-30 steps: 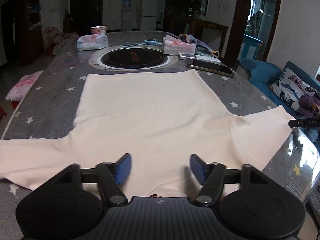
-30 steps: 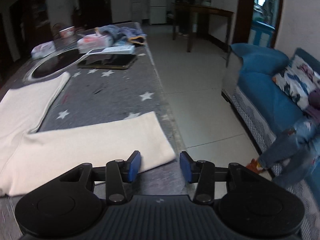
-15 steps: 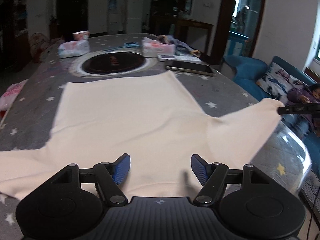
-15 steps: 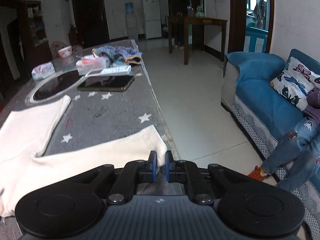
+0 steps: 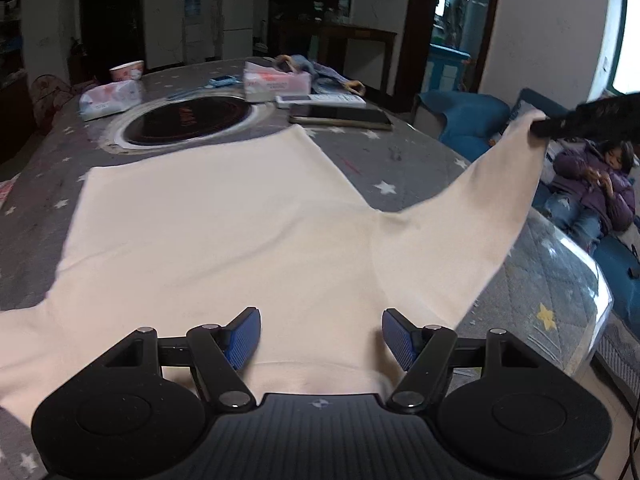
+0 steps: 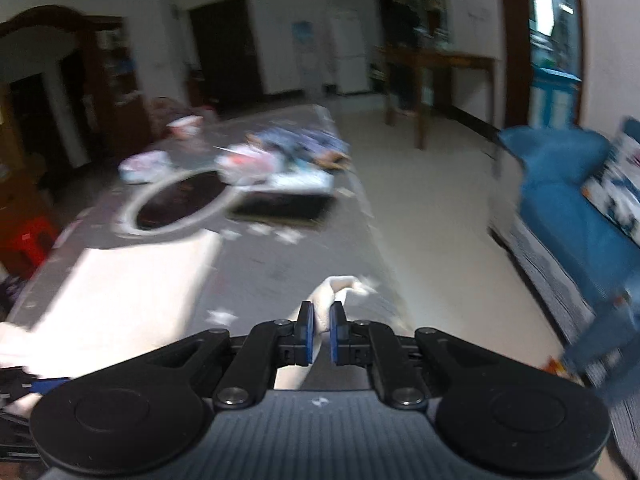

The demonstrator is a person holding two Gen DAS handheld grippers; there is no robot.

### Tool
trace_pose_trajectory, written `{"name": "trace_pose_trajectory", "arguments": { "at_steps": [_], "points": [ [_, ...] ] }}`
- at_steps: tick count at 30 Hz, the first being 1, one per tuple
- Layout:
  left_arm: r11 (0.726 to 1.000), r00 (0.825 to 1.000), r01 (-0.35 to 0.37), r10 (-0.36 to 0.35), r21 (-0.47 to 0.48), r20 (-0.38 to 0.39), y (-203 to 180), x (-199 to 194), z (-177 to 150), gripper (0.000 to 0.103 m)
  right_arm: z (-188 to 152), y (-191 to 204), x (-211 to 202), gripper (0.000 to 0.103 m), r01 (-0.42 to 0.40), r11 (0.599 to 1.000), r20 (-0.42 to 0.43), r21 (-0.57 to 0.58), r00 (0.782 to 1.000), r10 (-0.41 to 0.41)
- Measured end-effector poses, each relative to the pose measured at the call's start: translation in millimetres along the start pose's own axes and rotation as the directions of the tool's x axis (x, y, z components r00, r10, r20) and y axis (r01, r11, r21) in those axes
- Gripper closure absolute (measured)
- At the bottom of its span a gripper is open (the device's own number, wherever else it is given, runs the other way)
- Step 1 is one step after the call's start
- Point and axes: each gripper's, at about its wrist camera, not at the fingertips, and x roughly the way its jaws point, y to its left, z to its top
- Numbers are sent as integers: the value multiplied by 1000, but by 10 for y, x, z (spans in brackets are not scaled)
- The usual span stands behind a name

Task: Fold clothes
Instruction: 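Grasp a sleeve with the right gripper and fold it across the shirt body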

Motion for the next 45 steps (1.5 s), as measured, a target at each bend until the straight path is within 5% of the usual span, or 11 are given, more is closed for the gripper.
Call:
{"name": "trace_pose_trajectory", "arguments": {
  "at_steps": [6,14,21,26,34,38,45],
  "points": [
    [992,995,-80,85,-98,53,460,-305,-30,31,336,805,-133,96,-175,974,22,-146,983,180],
    [955,978,-170,193,-241,76,1025,-625,-207,31,292,1995,151,96,-376,874,-97,-307,926,364],
    [942,975,-201,218,-268,34,1123,-624,-394,31,-42,2591,580,96,-466,812,-248,-350,882,400],
    [943,976,-201,217,-264,33,1106,-624,-399,31,-139,2625,647,87,-485,803,-272,-347,871,409],
    [959,975,-183,205,-217,83,978,-589,-261,39,-179,2108,669,87,-361,838,-288,-409,923,256],
    [974,984,-138,155,-181,87,856,-422,-151,54,-349,1875,744,88,-320,840,-319,-438,929,188],
    [979,992,-119,124,-167,17,822,-105,-136,58,-547,1726,917,89,-311,851,-316,-424,931,183]
  ]
}}
